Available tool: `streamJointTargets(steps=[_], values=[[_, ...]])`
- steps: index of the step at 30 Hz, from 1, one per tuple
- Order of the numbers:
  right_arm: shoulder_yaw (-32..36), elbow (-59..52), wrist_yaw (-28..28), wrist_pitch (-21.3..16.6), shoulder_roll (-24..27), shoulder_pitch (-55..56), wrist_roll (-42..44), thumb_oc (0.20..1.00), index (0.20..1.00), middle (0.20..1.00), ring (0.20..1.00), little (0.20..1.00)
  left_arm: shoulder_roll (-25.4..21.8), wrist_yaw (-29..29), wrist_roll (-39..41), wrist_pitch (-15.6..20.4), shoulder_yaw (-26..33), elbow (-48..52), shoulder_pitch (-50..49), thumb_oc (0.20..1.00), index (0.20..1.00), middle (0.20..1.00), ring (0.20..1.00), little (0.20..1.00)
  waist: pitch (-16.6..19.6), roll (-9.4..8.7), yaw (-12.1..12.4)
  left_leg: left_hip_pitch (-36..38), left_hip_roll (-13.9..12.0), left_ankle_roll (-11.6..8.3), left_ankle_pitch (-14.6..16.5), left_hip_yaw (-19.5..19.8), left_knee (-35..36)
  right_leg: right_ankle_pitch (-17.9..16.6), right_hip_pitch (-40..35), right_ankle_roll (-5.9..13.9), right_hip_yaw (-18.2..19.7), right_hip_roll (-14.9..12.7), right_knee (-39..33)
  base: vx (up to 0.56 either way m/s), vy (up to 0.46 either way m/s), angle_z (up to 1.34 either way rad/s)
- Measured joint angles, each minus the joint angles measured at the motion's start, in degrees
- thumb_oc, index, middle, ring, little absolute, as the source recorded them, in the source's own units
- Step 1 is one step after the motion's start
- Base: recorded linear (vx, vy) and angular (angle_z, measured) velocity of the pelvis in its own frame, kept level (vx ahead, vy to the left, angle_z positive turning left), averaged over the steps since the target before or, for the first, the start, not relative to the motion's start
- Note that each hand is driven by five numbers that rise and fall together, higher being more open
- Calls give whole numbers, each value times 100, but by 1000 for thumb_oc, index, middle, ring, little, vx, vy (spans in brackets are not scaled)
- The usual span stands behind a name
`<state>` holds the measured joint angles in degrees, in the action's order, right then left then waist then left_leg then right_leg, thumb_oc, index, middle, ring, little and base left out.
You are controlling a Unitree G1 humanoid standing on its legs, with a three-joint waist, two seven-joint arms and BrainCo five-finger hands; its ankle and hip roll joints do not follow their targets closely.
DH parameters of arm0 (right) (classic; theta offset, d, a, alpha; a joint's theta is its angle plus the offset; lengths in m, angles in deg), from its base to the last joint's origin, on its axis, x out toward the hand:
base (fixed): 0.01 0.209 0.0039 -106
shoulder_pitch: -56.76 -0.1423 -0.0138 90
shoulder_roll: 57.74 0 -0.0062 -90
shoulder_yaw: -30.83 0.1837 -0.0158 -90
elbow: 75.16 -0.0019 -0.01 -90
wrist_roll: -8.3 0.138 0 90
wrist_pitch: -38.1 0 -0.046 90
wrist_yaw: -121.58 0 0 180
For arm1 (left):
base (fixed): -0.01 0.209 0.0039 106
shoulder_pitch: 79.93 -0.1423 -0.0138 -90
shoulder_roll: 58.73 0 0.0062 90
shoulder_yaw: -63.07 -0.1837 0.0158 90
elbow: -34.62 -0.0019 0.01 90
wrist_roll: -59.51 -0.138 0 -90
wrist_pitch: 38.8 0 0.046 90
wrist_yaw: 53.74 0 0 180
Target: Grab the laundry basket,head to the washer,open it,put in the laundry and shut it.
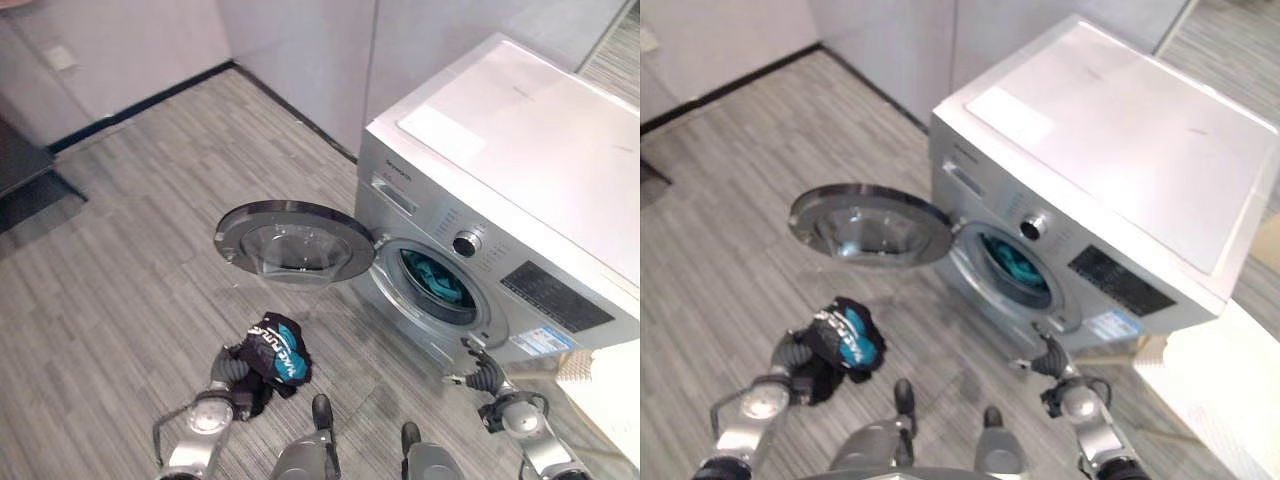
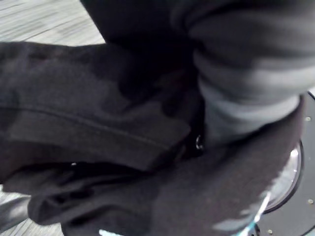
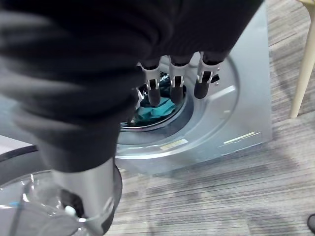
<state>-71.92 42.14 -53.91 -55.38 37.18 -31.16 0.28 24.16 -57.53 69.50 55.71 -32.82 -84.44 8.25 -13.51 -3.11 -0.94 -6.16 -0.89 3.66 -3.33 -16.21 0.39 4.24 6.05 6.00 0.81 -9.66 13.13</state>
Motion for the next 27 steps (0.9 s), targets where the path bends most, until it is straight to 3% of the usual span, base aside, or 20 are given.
streamJointTargets(steps=[1, 3, 4, 7, 8, 10, 11, 12, 13, 14, 15, 16, 17, 19, 21, 22, 23, 24, 27], values=[[-20, -10, -7, -10, -12, -34, -2, 1000, 1000, 1000, 1000, 1000, -19, -21, -2, 2, 36, -3, 9, 200, 200, 200, 200, 200, -5, -16, -8, 104, 15, 22, 18, -118, 61, -4, 81, 10, -137, -20, 137, 120, 84, -100], [-115, -17, -26, -2, -22, -91, -5, 1000, 1000, 1000, 1000, 1000, -87, -48, -2, 32, 168, 35, -62, 200, 200, 200, 200, 200, -7, -140, 2, 409, 10, -131, 186, -590, 277, 11, 405, 55, -730, -74, 267, 258, 97, -133], [-140, -95, -64, -7, -27, -110, -4, 1000, 1000, 1000, 1000, 1000, -98, -54, 0, 32, 205, 38, -181, 200, 200, 200, 200, 200, 9, -232, -21, 433, 31, -192, 299, -875, 276, -19, 724, 100, -1530, -166, 116, 296, 26, -126], [-118, -54, -65, 60, -14, -58, -5, 1000, 1000, 1000, 1000, 1000, 12, 11, 4, -8, 162, 0, -327, 200, 200, 200, 200, 200, 26, -278, -51, 520, 27, -235, 467, -1154, 211, -35, 936, 114, -2616, -227, 37, 231, -98, -65], [-91, -48, -64, 89, 27, 123, -5, 1000, 1000, 1000, 1000, 1000, 180, 49, 0, -20, 142, -2, -406, 200, 200, 200, 200, 200, 34, -241, -67, 554, 20, -338, 605, -1144, 42, -157, 854, -70, -2646, -244, 100, 199, -171, -10], [-92, -44, -72, 100, 50, 296, -4, 1000, 1000, 1000, 1000, 1000, 252, 140, 2, -19, 122, 59, -423, 200, 200, 200, 200, 200, 52, -189, -80, 570, -57, -396, 657, -1082, -87, -295, 822, -143, -2454, -74, 12, 179, -192, 7], [-77, -16, -73, 99, 50, 311, -3, 1000, 1000, 1000, 1000, 1000, 252, 150, 3, -22, 121, 66, -539, 200, 200, 200, 200, 200, 62, -175, -47, 586, -190, -391, 653, -1074, -265, -415, 725, -425, -2376, 89, -123, 168, -233, -2], [-67, 37, -68, 85, 63, 298, -2, 1000, 1000, 1000, 1000, 1000, 272, 156, 3, -35, 119, 66, -575, 200, 200, 200, 200, 200, 75, -125, -56, 585, -282, -425, 675, -1038, -315, -383, 641, -470, -2401, 179, -181, 212, -288, -7], [50, 80, -69, 91, -7, 290, 6, 1000, 1000, 1000, 1000, 1000, 269, 172, 8, -81, 94, 64, -566, 200, 200, 200, 200, 200, 80, -139, -45, 502, -426, -564, 787, -993, -766, -281, 573, -645, -2369, 313, -211, 90, -90, -8], [130, 80, -57, 94, -80, 305, 14, 1000, 1000, 1000, 1000, 1000, 236, 187, 10, -105, 70, 27, -581, 200, 200, 200, 200, 200, 93, -251, -2, 276, -568, -565, 779, -900, -1535, -268, 439, -815, -2284, 390, -307, 121, -77, -29], [111, 45, -56, 60, -30, 265, 17, 1000, 1000, 1000, 1000, 1000, 256, 193, 11, -119, 63, 31, -662, 200, 200, 200, 200, 200, 109, -256, 9, 146, -685, -567, 779, -672, -2098, -235, 319, -857, -2214, 441, -397, 123, -4, -55], [168, 63, -20, 11, 23, 206, 23, 1000, 1000, 1000, 1000, 1000, 296, 184, 22, -132, 2, 20, -678, 200, 200, 200, 200, 200, 111, -199, 15, -310, -832, -553, 799, -201, -3044, -217, 157, -990, -1879, 576, -523, 113, 52, -76], [167, 76, 31, 17, 130, 184, 28, 1000, 1000, 1000, 1000, 1000, 345, 174, 26, -133, -114, 17, -668, 200, 200, 200, 200, 200, 158, -147, 80, -674, -851, -687, 979, 324, -3358, -247, 139, -1066, -1730, 684, -639, 113, 84, -83], [165, 78, 50, 27, 238, 125, 33, 1000, 1000, 1000, 1000, 1000, 416, 189, 29, -131, -174, 36, -615, 200, 200, 200, 200, 200, 178, -66, 122, -859, -856, -774, 1112, 633, -2773, -363, 120, -1023, -1574, 748, -746, 31, 99, -70], [163, 182, 63, 27, 299, 135, 90, 1000, 1000, 1000, 1000, 1000, 482, 183, 51, -131, -225, 28, -518, 200, 200, 200, 200, 200, 142, -120, -2, -834, -877, -801, 809, 602, -1473, -483, 63, -1060, -1553, 771, -787, 4, 107, -47], [142, 273, 65, 45, 321, 142, 136, 1000, 1000, 1000, 1000, 1000, 510, 180, 55, -127, -240, 22, -466, 200, 200, 200, 200, 200, 105, -185, -27, -862, -867, -854, 606, 612, -1155, -485, 26, -1060, -1595, 796, -821, -13, 150, -50], [129, 321, 91, 79, 324, 116, 143, 1000, 1000, 1000, 1000, 1000, 525, 161, 80, -119, -278, -6, -382, 200, 200, 200, 200, 200, 74, -72, -48, -913, -839, -928, 478, 790, -910, -495, -75, -1046, -1529, 859, -922, 61, 164, -59], [102, 373, 123, 84, 340, 132, 144, 1000, 1000, 1000, 1000, 1000, 551, 147, 111, -117, -280, -18, -307, 200, 200, 200, 200, 200, 43, -85, -49, -866, -820, -964, 361, 986, -635, -495, -87, -1032, -1410, 930, -987, 67, 164, -57], [94, 493, 120, 90, 284, 117, 145, 1000, 1000, 1000, 1000, 1000, 602, 142, 136, -116, -276, -35, -227, 200, 200, 200, 200, 200, -80, -52, -38, -523, -720, -821, 119, 1301, -127, -523, -161, -965, -1035, 1121, -1045, -42, 242, -83]])
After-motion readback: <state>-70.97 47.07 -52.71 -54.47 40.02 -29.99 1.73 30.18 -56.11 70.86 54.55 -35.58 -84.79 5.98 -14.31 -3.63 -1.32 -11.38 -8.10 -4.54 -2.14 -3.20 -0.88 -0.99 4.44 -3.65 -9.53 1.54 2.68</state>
